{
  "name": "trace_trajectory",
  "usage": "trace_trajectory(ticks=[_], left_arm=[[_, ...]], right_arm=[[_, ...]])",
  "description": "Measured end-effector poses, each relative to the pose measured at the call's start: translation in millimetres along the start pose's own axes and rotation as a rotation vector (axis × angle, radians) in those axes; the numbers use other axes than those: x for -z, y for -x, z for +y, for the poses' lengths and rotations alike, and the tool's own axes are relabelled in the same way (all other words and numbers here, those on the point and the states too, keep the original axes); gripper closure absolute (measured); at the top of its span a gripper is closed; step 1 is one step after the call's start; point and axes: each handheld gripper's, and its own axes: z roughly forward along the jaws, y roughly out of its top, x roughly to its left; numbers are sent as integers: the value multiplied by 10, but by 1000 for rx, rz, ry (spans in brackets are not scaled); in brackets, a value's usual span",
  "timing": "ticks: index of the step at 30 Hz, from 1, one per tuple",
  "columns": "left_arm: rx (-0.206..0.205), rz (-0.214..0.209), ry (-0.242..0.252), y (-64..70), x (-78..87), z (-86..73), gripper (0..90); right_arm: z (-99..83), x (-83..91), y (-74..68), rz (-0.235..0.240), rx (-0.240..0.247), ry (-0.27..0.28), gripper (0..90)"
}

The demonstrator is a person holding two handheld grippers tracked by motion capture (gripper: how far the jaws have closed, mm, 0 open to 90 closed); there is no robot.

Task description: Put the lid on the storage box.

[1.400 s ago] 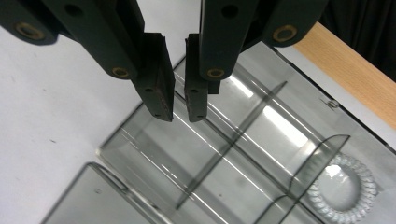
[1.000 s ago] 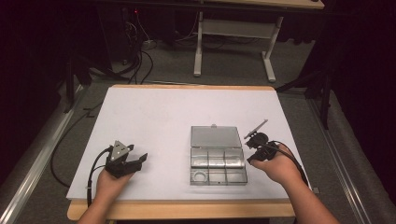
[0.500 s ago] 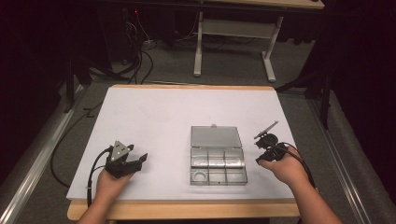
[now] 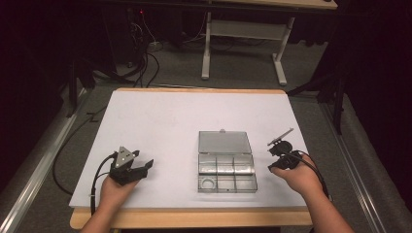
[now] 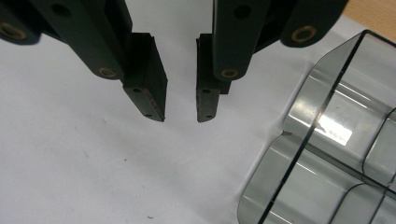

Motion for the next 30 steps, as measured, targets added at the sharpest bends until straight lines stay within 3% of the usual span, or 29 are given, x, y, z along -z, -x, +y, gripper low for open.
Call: trace_trajectory(ticks=[12,23,26,30], left_arm=[[-2,5,0,3,1,0,326],[-1,4,-2,0,0,1,329],[-3,3,-5,1,-4,2,328],[-1,3,-6,1,-6,3,328]], right_arm=[[-91,-136,24,-3,-6,50,701],[-252,-276,5,-11,-51,198,693],[-294,-296,4,-15,-83,240,691],[-342,-322,-11,-21,-82,303,690]])
